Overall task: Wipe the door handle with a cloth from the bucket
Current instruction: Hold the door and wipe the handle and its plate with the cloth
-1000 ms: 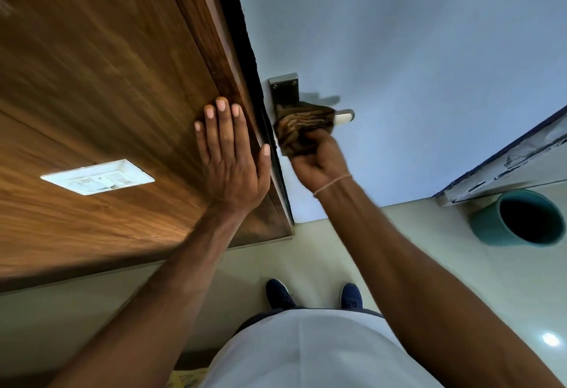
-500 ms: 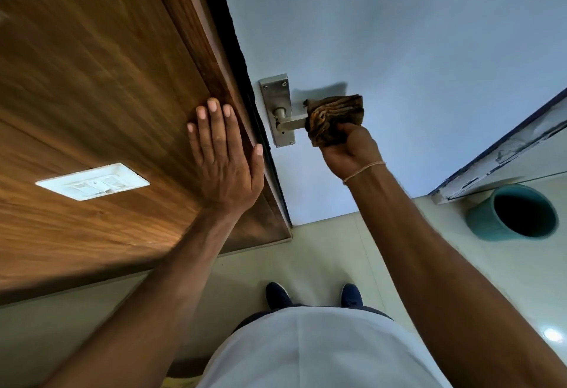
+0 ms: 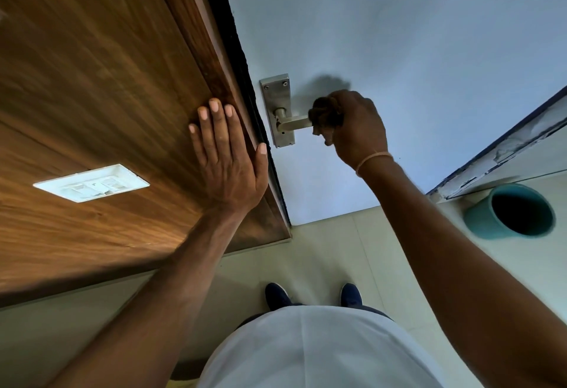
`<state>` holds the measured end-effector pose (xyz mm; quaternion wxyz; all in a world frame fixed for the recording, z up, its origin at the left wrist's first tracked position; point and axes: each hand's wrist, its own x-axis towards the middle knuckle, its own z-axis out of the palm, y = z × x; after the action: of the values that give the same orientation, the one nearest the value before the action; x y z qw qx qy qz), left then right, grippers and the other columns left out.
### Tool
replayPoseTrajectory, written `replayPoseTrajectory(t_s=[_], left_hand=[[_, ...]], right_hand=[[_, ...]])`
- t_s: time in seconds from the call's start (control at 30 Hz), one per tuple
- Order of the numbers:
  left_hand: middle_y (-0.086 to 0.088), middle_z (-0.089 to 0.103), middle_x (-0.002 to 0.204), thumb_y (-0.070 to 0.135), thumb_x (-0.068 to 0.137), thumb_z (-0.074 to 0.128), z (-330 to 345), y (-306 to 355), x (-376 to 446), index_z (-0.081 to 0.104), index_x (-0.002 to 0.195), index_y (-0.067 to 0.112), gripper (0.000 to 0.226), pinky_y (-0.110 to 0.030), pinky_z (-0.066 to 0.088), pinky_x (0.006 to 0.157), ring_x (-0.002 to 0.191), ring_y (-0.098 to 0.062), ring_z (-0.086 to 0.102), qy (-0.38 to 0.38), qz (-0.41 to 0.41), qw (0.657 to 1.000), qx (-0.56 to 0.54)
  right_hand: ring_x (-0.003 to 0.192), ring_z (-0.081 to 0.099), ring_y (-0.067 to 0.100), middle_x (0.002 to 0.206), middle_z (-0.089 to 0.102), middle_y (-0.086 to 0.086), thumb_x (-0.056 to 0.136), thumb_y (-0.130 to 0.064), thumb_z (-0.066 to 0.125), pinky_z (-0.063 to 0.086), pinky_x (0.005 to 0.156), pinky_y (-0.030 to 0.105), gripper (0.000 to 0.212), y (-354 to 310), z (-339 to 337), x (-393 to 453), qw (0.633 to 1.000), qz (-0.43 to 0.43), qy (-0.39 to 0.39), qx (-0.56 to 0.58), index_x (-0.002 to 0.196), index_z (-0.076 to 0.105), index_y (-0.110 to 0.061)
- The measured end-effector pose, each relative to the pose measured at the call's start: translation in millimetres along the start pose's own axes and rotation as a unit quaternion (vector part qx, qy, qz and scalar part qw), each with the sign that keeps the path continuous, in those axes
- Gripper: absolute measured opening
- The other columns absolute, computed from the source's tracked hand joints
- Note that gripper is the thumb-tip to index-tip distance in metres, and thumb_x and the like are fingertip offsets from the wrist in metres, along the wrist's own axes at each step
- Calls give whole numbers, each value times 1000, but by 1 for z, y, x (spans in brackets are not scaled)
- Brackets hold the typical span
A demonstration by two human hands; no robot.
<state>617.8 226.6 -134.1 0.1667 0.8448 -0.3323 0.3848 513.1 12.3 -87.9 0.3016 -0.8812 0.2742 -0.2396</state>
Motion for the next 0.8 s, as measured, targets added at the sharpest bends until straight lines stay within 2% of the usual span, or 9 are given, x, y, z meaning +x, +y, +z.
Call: replayPoseTrajectory(t_s=[0.07, 0.13, 0.2, 0.3, 0.4, 0.47, 0.63, 0.8], left_hand=[[-32, 34, 168, 42, 106, 52, 2, 1, 0, 21, 165, -4, 81, -58, 15, 134, 159, -45, 23, 4, -5, 1000, 2], [-32, 34, 167, 42, 106, 53, 2, 1, 0, 21, 165, -4, 82, -58, 15, 134, 159, -45, 24, 7, -6, 1000, 4], [-32, 35, 167, 41, 105, 55, 2, -1, 0, 22, 165, -4, 82, -58, 16, 133, 158, -45, 24, 7, -1, 1000, 3], [-31, 35, 167, 38, 103, 59, 1, -2, 0, 22, 166, -3, 84, -58, 16, 134, 159, -45, 24, 6, 2, 1000, -1], [-30, 36, 168, 40, 105, 54, 0, -2, 0, 23, 166, -2, 81, -57, 17, 134, 159, -44, 25, 6, 1, 1000, -5], [-30, 36, 168, 41, 107, 50, -1, -2, 0, 23, 166, -2, 78, -58, 18, 134, 159, -43, 25, 6, 3, 1000, -10], [-29, 35, 169, 42, 107, 47, -1, -2, -1, 21, 167, 0, 78, -58, 19, 133, 160, -43, 25, 4, -1, 1000, -14], [-30, 34, 169, 41, 106, 51, -3, 0, -1, 23, 166, -3, 79, -59, 18, 134, 160, -44, 24, 0, -2, 1000, -18]], right_hand=[[105, 62, 38, 112, 72, 8, 87, -21, 71, 47, 82, 41, 26, 3, 9, -1, 991, -75, 7, -107, 112, 69, -14], [106, 62, 37, 110, 73, 6, 92, -19, 64, 44, 89, 42, 20, -3, 17, -4, 980, -127, 43, -148, 111, 69, -15], [105, 63, 36, 108, 74, 7, 92, -17, 59, 43, 94, 43, 25, -15, 28, -8, 968, -171, 69, -168, 113, 71, -15], [112, 65, 34, 117, 76, 6, 92, -11, 57, 45, 99, 45, 37, -26, 47, -17, 962, -202, 98, -157, 126, 72, -14], [120, 67, 31, 130, 75, 5, 98, -12, 63, 49, 99, 45, 35, -13, 47, -20, 949, -250, 132, -137, 132, 72, -14], [120, 68, 31, 131, 75, 5, 100, -11, 63, 50, 98, 45, 32, 0, 40, -16, 938, -281, 145, -142, 131, 73, -13], [115, 69, 34, 126, 76, 7, 99, -11, 64, 50, 97, 47, 29, 0, 47, -11, 938, -282, 146, -137, 126, 76, -12], [118, 70, 33, 126, 77, 4, 97, -7, 67, 51, 98, 46, 27, -12, 53, -4, 906, -389, 102, -134, 121, 78, -16]])
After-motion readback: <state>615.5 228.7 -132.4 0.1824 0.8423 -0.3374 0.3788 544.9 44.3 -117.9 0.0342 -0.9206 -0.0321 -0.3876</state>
